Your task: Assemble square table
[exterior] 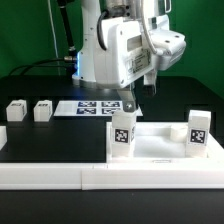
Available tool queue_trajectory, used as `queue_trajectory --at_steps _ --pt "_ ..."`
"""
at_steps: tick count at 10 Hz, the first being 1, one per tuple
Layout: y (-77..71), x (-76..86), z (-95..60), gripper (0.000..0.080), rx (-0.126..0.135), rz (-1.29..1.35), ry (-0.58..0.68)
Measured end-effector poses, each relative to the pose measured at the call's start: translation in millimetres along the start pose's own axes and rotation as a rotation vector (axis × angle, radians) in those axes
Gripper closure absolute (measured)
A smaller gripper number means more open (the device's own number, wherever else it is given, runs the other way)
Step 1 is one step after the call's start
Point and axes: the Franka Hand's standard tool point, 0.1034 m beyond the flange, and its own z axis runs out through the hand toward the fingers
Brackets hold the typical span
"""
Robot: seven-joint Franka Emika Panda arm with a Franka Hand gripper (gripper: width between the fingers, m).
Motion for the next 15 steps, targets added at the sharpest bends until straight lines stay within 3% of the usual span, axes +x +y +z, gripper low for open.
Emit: queue_trajectory --at_steps 9,11,13,14,15 --pt "0.5 1.5 4.2 0.0151 -0.002 -0.011 0.006" --pt "-1.5 0.4 -2.7 0.0151 0.032 -0.209 -0.003" --pt "5.7 -2.8 -6.1 0.0151 0.037 -0.424 -0.003" --pt "4.5 -1.4 -5.1 0.0151 0.061 -0.593 0.009" --pt "7.0 -0.4 -3.2 0.0151 0.058 -0.631 0.012"
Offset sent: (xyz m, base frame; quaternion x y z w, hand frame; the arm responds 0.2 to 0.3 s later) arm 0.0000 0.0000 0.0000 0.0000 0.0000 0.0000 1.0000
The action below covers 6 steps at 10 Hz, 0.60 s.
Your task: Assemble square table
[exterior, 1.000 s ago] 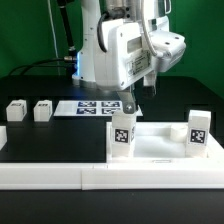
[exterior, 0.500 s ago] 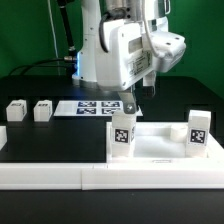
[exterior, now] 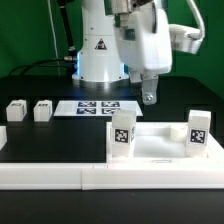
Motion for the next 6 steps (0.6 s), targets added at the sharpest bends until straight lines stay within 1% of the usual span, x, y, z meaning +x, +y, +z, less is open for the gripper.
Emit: queue_trajectory --at_steps 2,3,4,6 --pt "-0.1 1.3 -0.1 0.0151 0.000 -0.137 0.001" --pt "0.3 4.3 0.7 0.0151 0.006 -0.269 0.012" --pt "4.4 9.8 4.1 0.0151 0.015 -0.450 0.035" --pt "10.3 9.5 10.0 0.0151 0.004 -0.781 0.058"
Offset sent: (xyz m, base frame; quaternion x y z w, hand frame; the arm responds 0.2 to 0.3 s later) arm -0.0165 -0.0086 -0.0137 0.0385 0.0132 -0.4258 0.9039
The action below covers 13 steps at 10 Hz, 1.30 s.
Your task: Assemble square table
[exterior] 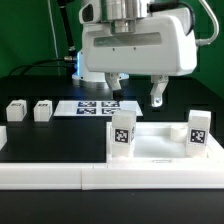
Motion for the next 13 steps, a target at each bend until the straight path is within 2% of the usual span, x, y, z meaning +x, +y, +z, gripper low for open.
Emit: queue_trajectory --at_steps 2,5,7,8,9,10,13 --pt "0.0 -5.2 7.4 0.0151 -0.020 -0.175 -0.002" --pt "4.3 -0.9 6.6 0.0151 -0.037 -0.419 0.000" --pt "5.5 0.0 6.7 0.0151 -0.038 -0.471 -0.001" --pt "11.1 0.9 10.2 0.0151 -0.041 -0.485 -0.008" --pt "28.8 4.6 21.6 0.0151 -0.053 -0.490 -0.030" --pt "39.3 4.6 32.9 0.0151 -0.065 -0.478 -0.042" --pt "55.6 -4.0 67.6 0.0151 -0.101 -0.486 -0.060"
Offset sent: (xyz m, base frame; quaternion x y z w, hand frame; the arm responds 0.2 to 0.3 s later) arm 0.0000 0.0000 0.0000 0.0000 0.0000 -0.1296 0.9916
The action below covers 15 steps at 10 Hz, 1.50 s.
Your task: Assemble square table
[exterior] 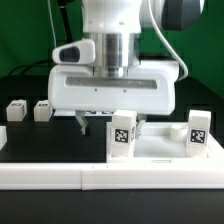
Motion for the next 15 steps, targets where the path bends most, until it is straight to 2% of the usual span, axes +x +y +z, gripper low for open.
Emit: queue_trajectory --at_steps 1,3,5,6,8,9,15 --pt "-3.0 -2.9 6.5 0.0151 0.000 0.003 -0.008" --pt "-4.7 -3.2 8.6 0.0151 0.000 0.003 -0.005" --pt "-4.1 -3.2 8.7 0.0414 -0.001 0.004 -0.005" --pt "-3.9 -3.2 8.7 0.0414 -0.001 0.004 -0.005" --pt "1.0 -2.8 8.6 0.0711 -0.006 0.008 -0.004" --pt "4.7 -2.5 8.3 0.0711 -0.015 -0.001 -0.005" --pt "5.2 -3.0 8.6 0.0726 -0.015 -0.001 -0.006"
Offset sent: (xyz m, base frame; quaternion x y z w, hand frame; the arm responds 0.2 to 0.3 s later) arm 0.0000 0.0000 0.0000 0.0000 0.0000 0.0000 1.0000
